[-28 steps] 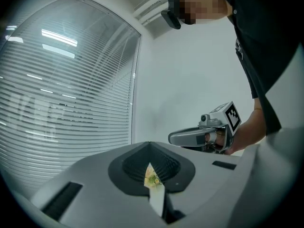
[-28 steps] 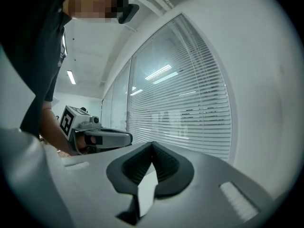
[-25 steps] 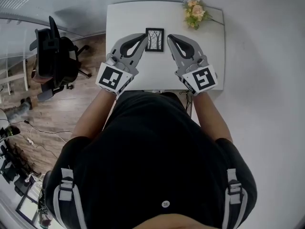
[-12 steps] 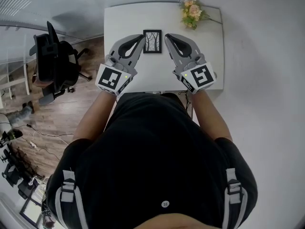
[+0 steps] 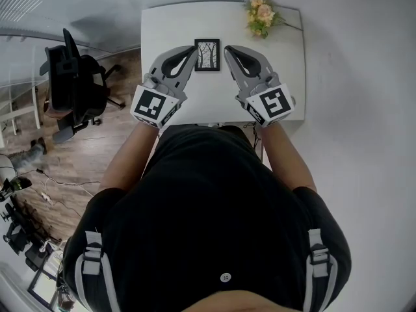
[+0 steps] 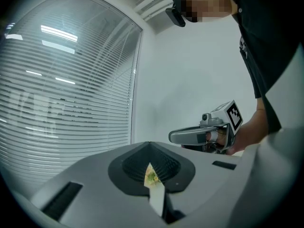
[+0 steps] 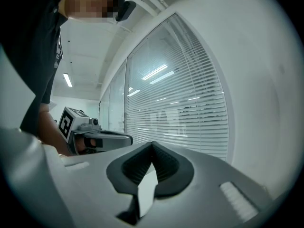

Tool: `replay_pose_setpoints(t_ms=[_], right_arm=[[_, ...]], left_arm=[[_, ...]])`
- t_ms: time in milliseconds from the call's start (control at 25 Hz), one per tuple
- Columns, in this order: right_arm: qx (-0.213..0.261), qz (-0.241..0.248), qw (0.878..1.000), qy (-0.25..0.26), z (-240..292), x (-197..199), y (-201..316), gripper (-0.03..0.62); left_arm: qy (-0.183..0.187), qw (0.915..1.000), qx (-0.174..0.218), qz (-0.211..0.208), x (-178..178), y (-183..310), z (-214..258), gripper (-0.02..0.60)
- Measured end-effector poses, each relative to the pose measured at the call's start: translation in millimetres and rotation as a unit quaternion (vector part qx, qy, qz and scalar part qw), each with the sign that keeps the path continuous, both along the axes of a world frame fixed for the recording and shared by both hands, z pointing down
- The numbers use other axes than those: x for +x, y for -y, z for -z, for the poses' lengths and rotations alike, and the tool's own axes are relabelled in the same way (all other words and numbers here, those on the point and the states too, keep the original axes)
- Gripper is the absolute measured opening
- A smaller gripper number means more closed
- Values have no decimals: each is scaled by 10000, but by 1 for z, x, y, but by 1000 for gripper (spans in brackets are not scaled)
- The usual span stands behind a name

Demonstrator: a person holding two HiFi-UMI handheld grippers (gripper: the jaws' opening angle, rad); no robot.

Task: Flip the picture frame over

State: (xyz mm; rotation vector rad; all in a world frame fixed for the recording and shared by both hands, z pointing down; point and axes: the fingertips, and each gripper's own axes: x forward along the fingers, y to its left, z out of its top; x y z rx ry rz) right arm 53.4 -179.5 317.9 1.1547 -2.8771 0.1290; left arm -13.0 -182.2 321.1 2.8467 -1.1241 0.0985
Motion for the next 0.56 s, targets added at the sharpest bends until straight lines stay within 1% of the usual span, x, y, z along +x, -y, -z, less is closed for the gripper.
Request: replay_pose_setpoints(t_ms=[280,560], right_arm=[[-14,-34,10000,-6,0,3,-2,9],[-26,-30,10000,43,-1,2,-5,9]], left_arm=[[-41,10000,-37,-11,2,-3,1,6],[3,10000,-22,-37,1,-6,-2,6]])
